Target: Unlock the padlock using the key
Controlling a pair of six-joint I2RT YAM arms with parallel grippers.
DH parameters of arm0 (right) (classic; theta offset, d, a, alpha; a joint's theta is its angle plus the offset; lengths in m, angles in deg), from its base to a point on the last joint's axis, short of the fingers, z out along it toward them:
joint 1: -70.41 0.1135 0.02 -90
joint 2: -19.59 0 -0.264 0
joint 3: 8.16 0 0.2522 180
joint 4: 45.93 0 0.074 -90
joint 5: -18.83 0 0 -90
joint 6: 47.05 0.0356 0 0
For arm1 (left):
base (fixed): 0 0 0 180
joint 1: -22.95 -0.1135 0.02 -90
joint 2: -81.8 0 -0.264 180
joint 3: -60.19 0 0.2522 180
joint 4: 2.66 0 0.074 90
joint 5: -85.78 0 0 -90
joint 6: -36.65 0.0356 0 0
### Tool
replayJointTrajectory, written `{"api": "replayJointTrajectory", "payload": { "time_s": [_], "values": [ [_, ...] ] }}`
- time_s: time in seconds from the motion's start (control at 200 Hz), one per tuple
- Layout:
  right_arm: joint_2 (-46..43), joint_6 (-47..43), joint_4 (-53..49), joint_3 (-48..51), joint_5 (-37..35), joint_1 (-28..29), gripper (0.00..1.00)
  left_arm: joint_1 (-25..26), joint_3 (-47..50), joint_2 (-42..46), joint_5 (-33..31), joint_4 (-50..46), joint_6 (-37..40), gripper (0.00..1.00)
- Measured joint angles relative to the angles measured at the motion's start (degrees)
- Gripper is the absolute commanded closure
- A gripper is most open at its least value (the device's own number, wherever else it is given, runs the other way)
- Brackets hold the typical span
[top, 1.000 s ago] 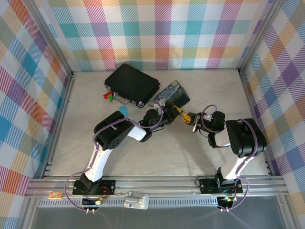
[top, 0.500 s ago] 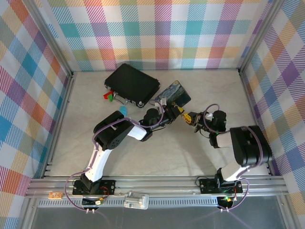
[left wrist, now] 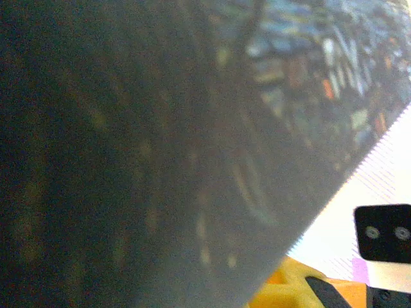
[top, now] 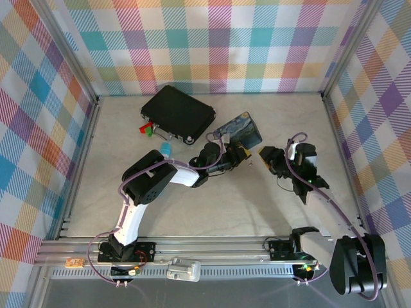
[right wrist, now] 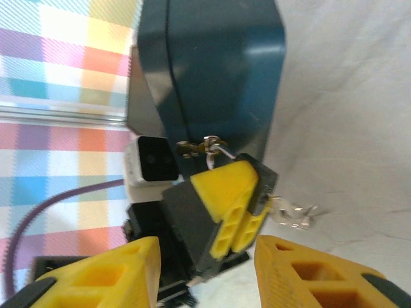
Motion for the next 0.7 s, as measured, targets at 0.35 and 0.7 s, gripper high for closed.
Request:
{"api": "replayJointTrajectory", "payload": {
  "time_s": [0.35, 0.7],
  "values": [
    [-7.3, -15.4, -12.9, 0.0, -9.4, 0.0, 0.48, 0.1, -4.4, 0.0, 0.0, -16.0, 7.0, 1.0],
    [-7.1, -20.6, -15.6, 0.3, -12.8, 0.0, 0.46, 1.1, -10.8, 0.7, -2.6, -35.5, 16.2, 1.0]
  ]
}}
